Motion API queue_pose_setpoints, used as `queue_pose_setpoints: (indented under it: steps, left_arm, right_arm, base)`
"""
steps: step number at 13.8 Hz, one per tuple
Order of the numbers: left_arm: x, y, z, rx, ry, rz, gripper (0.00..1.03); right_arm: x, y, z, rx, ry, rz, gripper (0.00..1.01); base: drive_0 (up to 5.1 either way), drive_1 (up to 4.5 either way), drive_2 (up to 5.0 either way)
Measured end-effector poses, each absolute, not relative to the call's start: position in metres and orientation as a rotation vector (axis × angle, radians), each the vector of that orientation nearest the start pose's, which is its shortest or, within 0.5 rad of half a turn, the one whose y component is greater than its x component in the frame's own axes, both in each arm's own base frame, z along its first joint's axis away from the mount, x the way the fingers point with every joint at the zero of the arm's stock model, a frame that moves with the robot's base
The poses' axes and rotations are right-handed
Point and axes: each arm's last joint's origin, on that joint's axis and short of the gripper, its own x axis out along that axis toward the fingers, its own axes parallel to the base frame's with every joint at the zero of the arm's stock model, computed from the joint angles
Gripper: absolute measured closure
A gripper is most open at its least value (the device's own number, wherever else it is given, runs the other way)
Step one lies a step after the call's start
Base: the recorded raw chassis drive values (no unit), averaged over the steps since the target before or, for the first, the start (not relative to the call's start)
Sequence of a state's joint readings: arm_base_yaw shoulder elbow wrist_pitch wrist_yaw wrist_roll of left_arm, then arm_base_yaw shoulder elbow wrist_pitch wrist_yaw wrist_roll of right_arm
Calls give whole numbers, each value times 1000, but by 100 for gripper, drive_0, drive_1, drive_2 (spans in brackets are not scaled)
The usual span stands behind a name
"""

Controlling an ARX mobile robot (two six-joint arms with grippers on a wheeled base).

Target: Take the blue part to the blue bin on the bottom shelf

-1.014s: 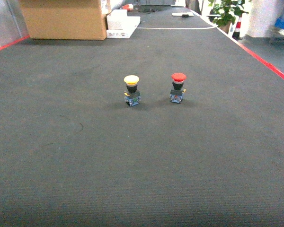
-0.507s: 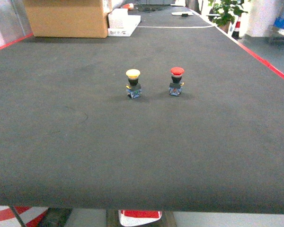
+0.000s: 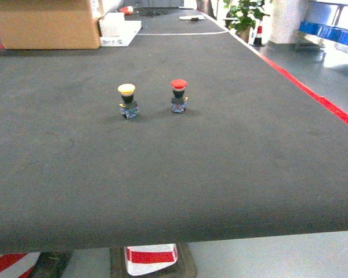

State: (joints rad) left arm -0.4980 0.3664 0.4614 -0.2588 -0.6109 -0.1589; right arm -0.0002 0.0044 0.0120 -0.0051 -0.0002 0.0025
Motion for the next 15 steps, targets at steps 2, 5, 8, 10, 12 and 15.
queue_pose_setpoints:
  steps: [2,5,8,10,12,15]
  left_arm:
    - [98,-34,266,-72,130,124,59]
    - [98,-34,266,-72,130,123,59]
    - [98,-34,266,-72,130,123,59]
    - [98,-34,266,-72,130,123,59]
    - [98,-34,266,-72,130,124,59]
    - [98,-34,266,-73,129,123,59]
  right_arm:
    - [97,0,167,2,-3,0,3]
    - [97,0,167,2,-3,0,3]
    - [97,0,167,2,-3,0,3]
    - [97,0,167,2,-3,0,3]
    - [97,0,167,2,-2,0,3]
    - [97,0,167,2,-3,0,3]
  base:
    - [0,0,0]
    - [0,0,0]
    - [-104,-104,-104]
    - [-156,-156,-156]
    - [-156,-156,-156]
    - [-157,-157,-157]
